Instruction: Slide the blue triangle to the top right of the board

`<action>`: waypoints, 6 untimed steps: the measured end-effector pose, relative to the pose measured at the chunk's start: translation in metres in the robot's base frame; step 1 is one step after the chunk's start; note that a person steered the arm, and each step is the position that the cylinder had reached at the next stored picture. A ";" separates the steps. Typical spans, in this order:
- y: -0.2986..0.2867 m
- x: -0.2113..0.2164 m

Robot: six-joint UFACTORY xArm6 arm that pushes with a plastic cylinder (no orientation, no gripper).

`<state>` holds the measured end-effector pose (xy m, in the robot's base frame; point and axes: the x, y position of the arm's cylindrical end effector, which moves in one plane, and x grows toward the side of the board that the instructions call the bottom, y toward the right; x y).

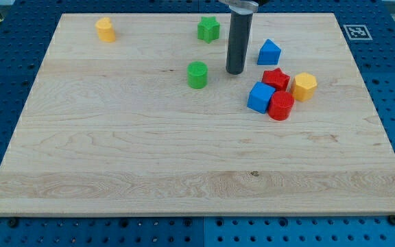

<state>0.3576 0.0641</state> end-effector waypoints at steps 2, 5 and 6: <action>0.061 -0.017; 0.132 -0.072; 0.124 -0.080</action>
<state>0.2774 0.1882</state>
